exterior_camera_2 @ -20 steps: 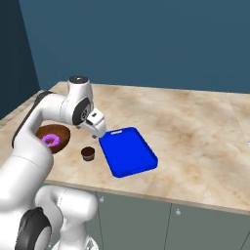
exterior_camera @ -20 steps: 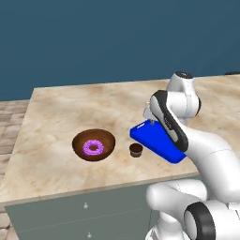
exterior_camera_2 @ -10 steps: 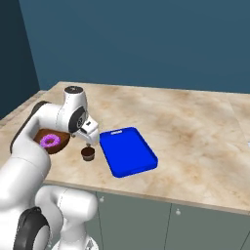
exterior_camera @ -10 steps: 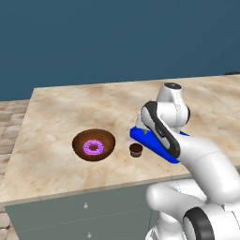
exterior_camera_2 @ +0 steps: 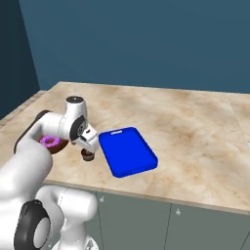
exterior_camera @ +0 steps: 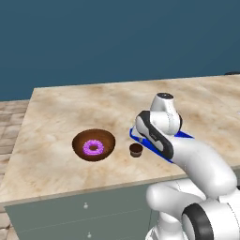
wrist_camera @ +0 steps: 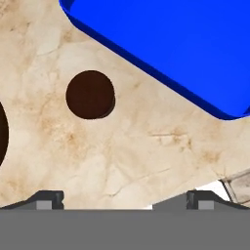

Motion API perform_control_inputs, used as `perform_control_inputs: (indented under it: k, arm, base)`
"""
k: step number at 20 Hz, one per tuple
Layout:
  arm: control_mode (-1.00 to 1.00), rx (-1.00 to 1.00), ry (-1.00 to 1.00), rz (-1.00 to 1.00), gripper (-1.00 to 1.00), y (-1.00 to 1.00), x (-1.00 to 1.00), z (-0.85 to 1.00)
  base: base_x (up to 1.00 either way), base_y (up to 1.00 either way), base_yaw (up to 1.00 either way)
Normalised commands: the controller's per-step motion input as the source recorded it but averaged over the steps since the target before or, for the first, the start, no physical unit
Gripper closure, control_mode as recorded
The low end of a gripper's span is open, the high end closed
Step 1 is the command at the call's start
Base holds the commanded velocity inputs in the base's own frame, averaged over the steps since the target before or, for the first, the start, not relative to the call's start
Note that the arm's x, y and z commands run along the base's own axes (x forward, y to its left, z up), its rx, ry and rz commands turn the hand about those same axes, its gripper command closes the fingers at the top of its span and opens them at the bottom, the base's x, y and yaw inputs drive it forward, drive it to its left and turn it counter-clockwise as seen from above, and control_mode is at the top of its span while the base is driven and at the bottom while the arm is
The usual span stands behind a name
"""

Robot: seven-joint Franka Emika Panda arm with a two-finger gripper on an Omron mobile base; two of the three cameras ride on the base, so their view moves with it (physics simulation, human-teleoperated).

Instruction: Place the bowl with donut and the cupcake onto the tray.

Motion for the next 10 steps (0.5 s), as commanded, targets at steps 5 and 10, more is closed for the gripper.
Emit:
perform_control_inputs:
  k: [5, 10]
  arm:
    - [-1.00, 0.00, 0.03, 0.00, -1.00, 0.08, 0.31, -0.33]
    - [-1.00, 0.00, 0.03, 0.00, -1.00, 0.10, 0.27, -0.33]
  base:
    - [0.00, 0.00, 0.00]
    - [0.00, 0.00, 0.00]
